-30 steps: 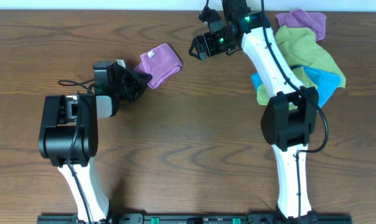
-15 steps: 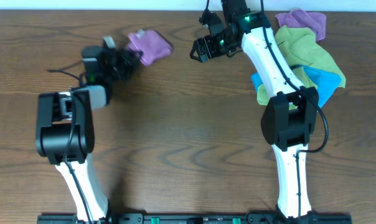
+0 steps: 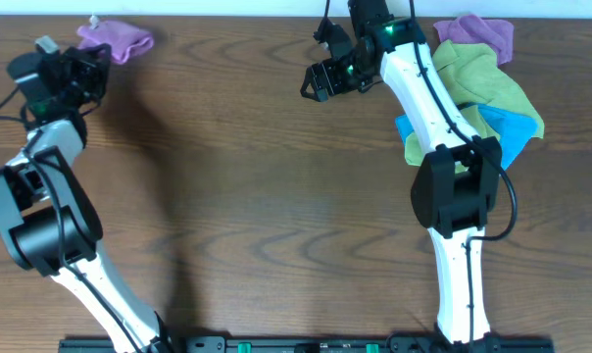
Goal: Fold the cloth
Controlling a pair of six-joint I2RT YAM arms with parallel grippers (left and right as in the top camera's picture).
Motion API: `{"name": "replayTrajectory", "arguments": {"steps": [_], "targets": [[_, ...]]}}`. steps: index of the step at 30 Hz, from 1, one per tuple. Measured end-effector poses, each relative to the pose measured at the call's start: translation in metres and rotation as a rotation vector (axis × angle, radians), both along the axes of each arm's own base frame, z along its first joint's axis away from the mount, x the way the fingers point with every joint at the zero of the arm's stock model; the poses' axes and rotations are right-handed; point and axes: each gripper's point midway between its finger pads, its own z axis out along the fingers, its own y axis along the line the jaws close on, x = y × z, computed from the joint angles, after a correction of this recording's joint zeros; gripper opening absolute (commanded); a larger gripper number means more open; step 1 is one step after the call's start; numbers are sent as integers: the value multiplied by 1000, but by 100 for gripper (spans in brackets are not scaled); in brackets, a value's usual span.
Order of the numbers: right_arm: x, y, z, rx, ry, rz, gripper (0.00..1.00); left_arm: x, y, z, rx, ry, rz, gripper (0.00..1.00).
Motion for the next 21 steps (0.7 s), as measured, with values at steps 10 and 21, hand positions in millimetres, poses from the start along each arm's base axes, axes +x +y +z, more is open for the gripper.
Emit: {"name": "replayTrajectory", "arguments": {"steps": [10, 21], "targets": [[3, 1, 1, 8, -7, -14, 82, 50, 35, -3, 92, -54, 37, 6], [-1, 0, 0, 6, 21, -28, 82, 58, 44, -100, -12, 91, 66, 6]]}}
